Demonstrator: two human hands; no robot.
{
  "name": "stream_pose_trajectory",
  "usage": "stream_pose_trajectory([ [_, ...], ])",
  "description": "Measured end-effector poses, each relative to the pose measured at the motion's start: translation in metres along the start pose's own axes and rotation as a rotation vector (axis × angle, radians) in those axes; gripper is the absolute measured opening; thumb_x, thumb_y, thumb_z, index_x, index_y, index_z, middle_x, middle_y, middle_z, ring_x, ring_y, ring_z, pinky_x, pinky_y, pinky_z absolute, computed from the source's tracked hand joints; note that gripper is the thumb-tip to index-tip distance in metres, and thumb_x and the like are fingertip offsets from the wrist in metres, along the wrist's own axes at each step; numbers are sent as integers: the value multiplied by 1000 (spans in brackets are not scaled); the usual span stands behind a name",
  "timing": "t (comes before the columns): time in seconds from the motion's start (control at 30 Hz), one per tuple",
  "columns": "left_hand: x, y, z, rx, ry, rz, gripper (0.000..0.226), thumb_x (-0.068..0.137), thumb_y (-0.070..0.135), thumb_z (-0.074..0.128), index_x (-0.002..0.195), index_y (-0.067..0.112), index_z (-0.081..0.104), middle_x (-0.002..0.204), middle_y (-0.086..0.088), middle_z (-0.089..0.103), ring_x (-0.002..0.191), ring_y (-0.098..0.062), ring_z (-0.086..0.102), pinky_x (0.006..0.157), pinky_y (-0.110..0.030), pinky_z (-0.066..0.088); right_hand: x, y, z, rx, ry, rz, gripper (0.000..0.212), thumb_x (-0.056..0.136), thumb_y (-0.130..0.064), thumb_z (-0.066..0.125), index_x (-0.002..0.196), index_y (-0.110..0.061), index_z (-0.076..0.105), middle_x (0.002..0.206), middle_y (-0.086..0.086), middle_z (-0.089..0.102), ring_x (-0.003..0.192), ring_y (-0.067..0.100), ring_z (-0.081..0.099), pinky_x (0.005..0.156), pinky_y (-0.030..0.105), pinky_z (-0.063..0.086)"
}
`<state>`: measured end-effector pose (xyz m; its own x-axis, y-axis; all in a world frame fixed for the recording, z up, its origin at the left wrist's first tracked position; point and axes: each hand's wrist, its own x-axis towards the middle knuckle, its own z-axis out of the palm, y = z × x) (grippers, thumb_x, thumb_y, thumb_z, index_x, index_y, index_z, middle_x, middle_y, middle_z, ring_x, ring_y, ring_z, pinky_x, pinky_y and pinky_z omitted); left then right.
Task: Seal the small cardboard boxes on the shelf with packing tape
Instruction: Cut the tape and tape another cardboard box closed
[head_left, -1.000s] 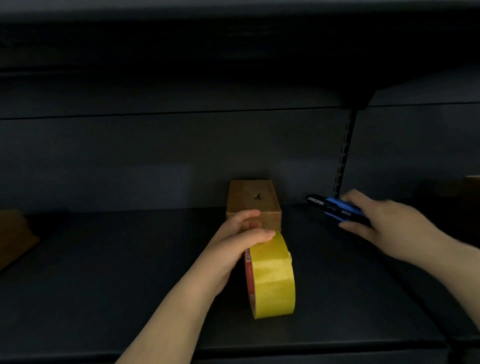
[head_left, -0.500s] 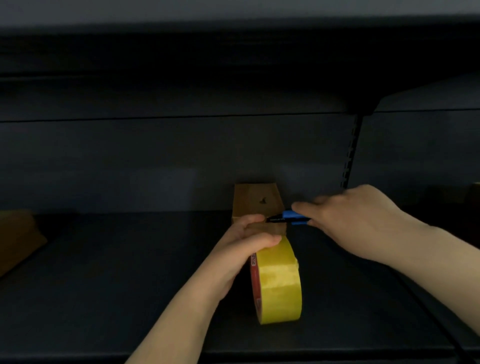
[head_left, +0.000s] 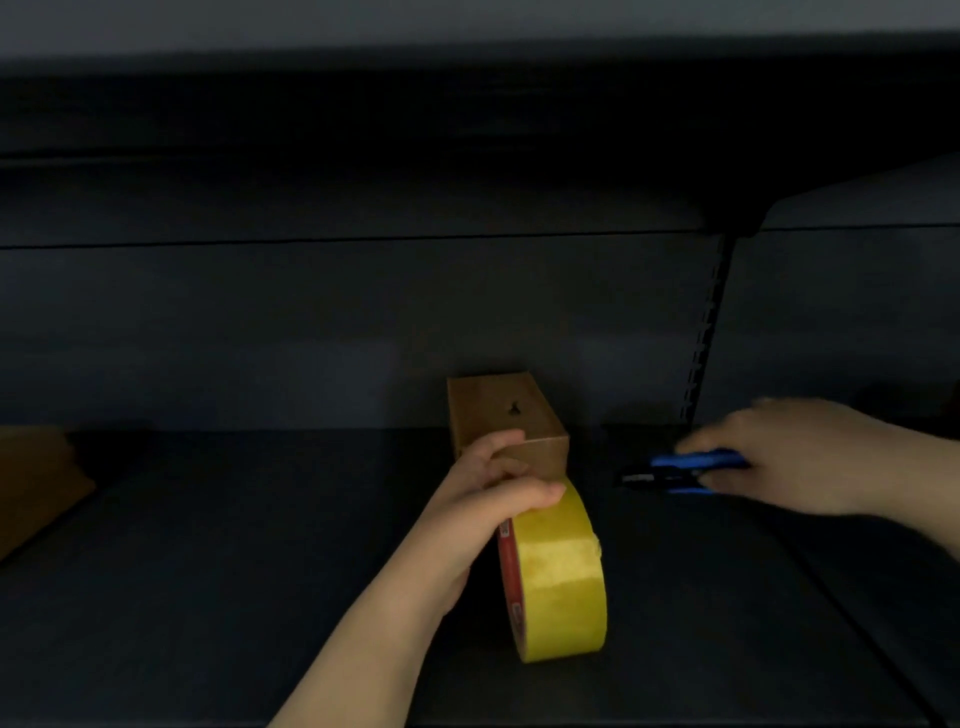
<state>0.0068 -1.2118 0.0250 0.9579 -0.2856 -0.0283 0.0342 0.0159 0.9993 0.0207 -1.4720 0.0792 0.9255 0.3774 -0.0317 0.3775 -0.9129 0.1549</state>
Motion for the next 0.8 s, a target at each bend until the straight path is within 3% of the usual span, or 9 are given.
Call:
stream_pose_trajectory([
  [0.1,-2,0,-1,-3,-10,-4,76,52,30,75,123,34,49,112,0,60,101,-16,61,86,-30,46,4,14,39,220,-85,56,24,91,-34,53,114,-35,62,99,-16,59,84,-3,55,75,13,41],
  [0.17,-1,0,0,-11,-18,-18,80,48,33,76,123,35,49,113,2,58,102,-16,60,90,-32,47,5,14,59,225,-96,45,26,93,-33,51,118,-31,60,108,-10,56,98,2,53,86,17,40],
  [0.27,-1,1,-1,-10,-33,-21,73,54,30,73,123,36,48,111,4,58,101,-14,60,92,-33,46,16,9,55,155,-68,64,44,93,-50,38,134,-37,44,130,-10,45,118,8,44,100,25,35],
  [0.33,-2,2,-1,-8,-50,-23,70,55,29,73,121,36,49,112,3,58,102,-15,60,92,-33,46,32,-9,35,400,97,-22,59,84,-64,32,138,-43,29,142,-13,33,130,7,33,108,24,26],
  [0.4,-2,2,-3,-13,-69,-21,75,50,30,76,120,35,49,112,2,60,101,-14,62,87,-31,48,52,-34,16,605,248,-196,65,77,-67,31,137,-45,22,147,-15,26,136,2,22,110,20,15],
  [0.43,-4,2,-3,-13,-80,-14,79,47,32,77,120,34,50,110,3,63,98,-13,64,83,-29,49,62,-48,10,608,247,-262,65,77,-65,31,138,-44,21,147,-18,22,137,-1,15,110,20,10],
  [0.57,-12,-1,-8,1,-114,36,78,46,33,75,120,31,50,94,6,74,91,-10,69,72,-20,51,90,-73,18,382,149,-371,70,78,-66,22,143,-39,21,151,-18,13,139,-1,0,114,38,-7],
  [0.7,-20,-4,-12,-46,-85,46,82,45,30,74,122,29,50,92,3,74,86,-9,70,66,-17,53,95,-74,26,527,90,-358,69,74,-71,26,137,-44,17,148,-21,14,138,-1,5,117,38,7],
  [0.8,-21,-3,-15,-20,-109,19,82,42,21,74,120,27,49,86,2,74,77,-3,70,60,-12,52,96,-74,33,471,124,-358,71,70,-74,27,134,-47,9,149,-19,12,140,2,5,117,34,9],
])
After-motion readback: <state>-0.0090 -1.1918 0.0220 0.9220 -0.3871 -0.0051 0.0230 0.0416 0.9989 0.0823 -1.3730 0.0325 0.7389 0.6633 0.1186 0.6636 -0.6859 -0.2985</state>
